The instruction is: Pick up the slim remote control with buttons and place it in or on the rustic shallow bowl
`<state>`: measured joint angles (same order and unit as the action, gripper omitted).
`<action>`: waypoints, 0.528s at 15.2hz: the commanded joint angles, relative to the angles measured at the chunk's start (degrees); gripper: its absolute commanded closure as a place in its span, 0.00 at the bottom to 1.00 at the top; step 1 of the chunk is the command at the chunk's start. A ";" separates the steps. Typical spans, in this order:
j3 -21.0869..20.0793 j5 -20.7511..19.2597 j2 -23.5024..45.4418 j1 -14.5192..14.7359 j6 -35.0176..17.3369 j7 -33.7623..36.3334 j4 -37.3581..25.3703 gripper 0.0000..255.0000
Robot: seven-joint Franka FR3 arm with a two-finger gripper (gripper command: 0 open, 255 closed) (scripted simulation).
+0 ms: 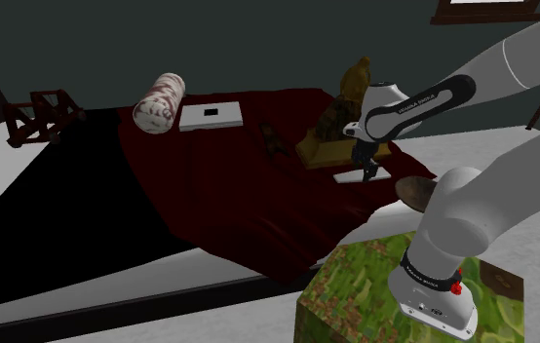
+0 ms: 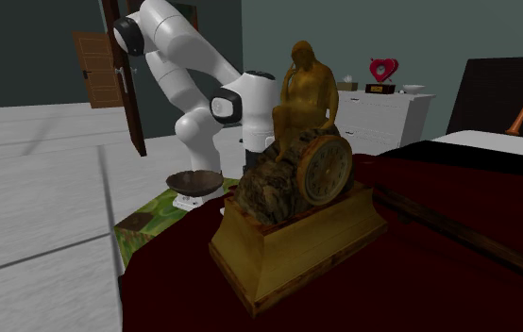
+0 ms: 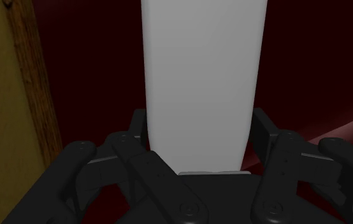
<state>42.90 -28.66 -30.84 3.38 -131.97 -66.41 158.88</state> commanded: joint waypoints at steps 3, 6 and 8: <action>-0.47 0.09 -0.79 -0.18 1.10 0.03 -0.32 1.00; -1.81 0.54 -2.92 -0.55 4.32 0.08 -1.41 1.00; -2.67 0.90 -4.21 -0.73 6.40 0.08 -2.20 1.00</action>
<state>40.70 -27.86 -34.24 2.85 -126.69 -66.33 156.97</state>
